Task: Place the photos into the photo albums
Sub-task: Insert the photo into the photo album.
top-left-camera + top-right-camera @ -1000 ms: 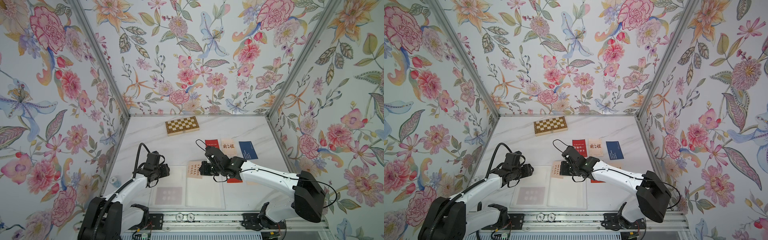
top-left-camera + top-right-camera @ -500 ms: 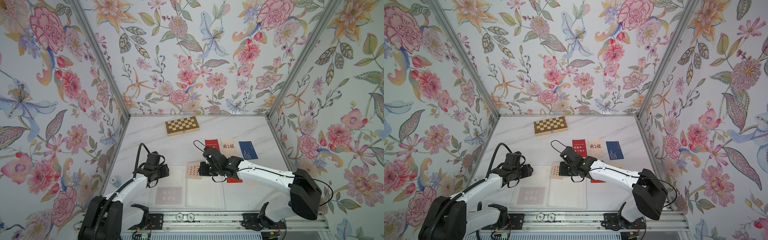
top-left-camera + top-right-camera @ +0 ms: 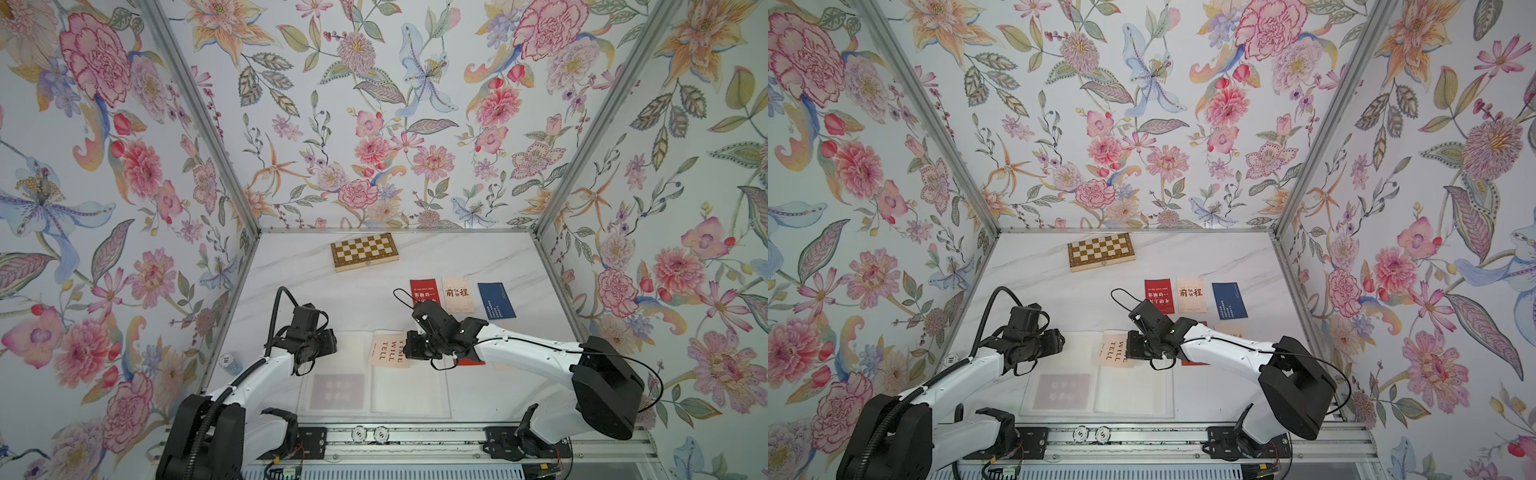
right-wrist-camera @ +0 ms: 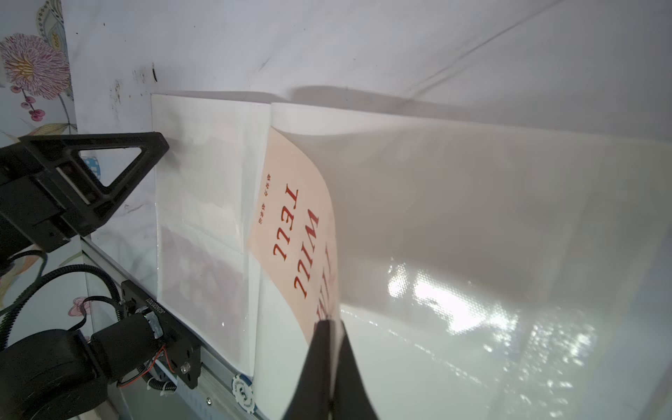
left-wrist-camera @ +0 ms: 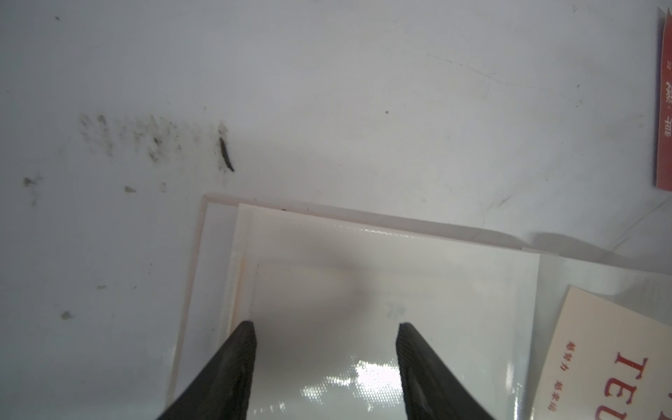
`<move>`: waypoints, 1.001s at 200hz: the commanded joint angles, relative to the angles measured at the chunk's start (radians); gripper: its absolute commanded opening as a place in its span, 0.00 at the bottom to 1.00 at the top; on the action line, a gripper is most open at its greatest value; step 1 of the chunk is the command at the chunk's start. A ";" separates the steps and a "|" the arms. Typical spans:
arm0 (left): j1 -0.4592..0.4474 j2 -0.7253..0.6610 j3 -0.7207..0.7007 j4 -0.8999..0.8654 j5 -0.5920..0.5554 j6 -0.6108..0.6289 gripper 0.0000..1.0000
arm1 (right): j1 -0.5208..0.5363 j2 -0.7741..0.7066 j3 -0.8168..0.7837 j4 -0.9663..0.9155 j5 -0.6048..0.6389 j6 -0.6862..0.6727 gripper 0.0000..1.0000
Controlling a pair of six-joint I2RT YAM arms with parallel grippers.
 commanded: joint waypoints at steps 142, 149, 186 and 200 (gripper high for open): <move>0.029 -0.044 0.006 -0.070 -0.052 0.039 0.60 | -0.031 0.180 0.037 0.167 -0.158 -0.076 0.00; 0.032 -0.047 0.007 -0.072 -0.059 0.041 0.60 | -0.030 0.194 0.045 0.180 -0.164 -0.076 0.00; 0.054 -0.051 -0.002 -0.064 -0.075 0.052 0.60 | -0.018 0.275 0.118 0.218 -0.179 -0.074 0.00; 0.062 -0.051 -0.005 -0.061 -0.084 0.055 0.61 | -0.011 0.310 0.153 0.224 -0.182 -0.071 0.00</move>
